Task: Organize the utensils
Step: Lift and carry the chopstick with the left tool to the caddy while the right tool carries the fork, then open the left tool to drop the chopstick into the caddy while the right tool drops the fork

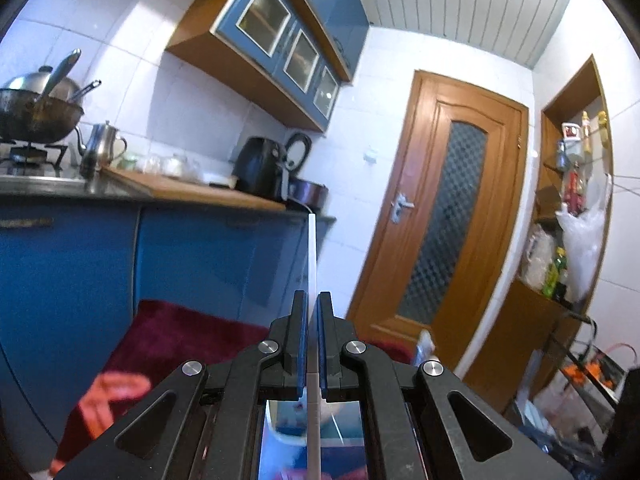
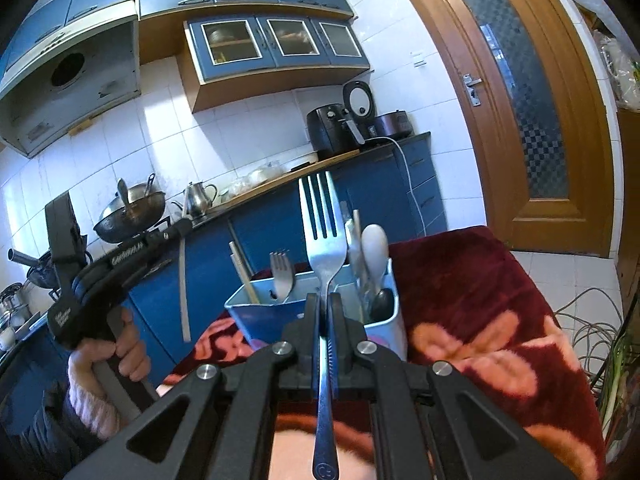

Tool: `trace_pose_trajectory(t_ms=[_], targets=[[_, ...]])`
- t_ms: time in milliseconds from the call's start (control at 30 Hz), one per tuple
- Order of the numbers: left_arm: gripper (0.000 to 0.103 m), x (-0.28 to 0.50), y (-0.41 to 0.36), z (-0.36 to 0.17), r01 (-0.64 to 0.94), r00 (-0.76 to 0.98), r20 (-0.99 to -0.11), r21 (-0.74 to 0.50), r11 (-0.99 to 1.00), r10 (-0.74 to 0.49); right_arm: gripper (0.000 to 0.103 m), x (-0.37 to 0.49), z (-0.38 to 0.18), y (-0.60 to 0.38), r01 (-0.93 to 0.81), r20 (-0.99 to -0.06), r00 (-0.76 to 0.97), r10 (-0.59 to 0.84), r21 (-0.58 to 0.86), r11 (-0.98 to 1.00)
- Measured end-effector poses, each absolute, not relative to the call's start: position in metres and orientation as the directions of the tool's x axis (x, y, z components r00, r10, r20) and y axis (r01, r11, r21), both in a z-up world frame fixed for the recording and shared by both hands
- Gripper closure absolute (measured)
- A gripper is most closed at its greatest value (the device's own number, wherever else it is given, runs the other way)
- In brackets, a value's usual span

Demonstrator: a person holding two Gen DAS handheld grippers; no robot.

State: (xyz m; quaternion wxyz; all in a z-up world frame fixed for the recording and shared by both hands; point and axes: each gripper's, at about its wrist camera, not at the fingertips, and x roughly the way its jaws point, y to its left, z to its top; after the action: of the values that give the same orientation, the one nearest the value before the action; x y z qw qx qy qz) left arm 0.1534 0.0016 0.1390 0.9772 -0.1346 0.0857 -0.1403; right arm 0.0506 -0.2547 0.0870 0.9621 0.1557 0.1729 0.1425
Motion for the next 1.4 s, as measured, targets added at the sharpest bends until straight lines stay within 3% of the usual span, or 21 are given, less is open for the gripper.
trace_pose_trajectory(t_ms=[500,867,1167,1400], targets=[[0.099,0.194,-0.015,0.128,0.145,0.984,-0.066,-0.248,0.958,-0.166,0.098,0.064,0.084,-0.259,-0.208,-0.277,0.913,0.301,0.319,0.925],[0.099,0.196,-0.029,0.1,-0.009,1.0,-0.011,-0.183,0.983,0.007,0.098,0.093,0.095,-0.26,-0.179,-0.266,0.929,0.256,0.28,0.943],[0.099,0.195,-0.036,0.088,-0.023,1.0,-0.015,-0.146,0.989,0.021,0.098,0.137,0.102,-0.247,-0.151,-0.168,0.967,0.192,0.227,0.962],[0.099,0.199,-0.034,0.085,-0.021,0.999,-0.045,-0.154,0.988,0.014,0.098,0.161,0.081,-0.232,-0.135,-0.163,0.973,0.163,0.17,0.976]])
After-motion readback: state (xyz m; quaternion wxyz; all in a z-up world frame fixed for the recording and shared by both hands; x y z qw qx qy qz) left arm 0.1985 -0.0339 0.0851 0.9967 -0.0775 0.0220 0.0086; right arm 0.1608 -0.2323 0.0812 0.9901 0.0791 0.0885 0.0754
